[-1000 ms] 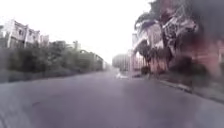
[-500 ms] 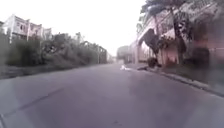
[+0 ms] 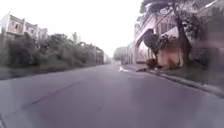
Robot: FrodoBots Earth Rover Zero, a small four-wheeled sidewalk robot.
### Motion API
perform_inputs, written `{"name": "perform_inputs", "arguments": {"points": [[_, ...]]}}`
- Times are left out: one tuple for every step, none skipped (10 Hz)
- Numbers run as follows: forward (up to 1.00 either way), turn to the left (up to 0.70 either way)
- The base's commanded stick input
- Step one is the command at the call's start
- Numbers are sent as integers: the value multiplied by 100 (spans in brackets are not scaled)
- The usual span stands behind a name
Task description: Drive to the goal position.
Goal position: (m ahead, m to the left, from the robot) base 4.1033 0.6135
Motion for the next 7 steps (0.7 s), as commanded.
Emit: {"name": "perform_inputs", "arguments": {"points": [[100, 0], [100, 0], [100, 0], [100, 0], [100, 0], [100, 0], [100, 0]]}}
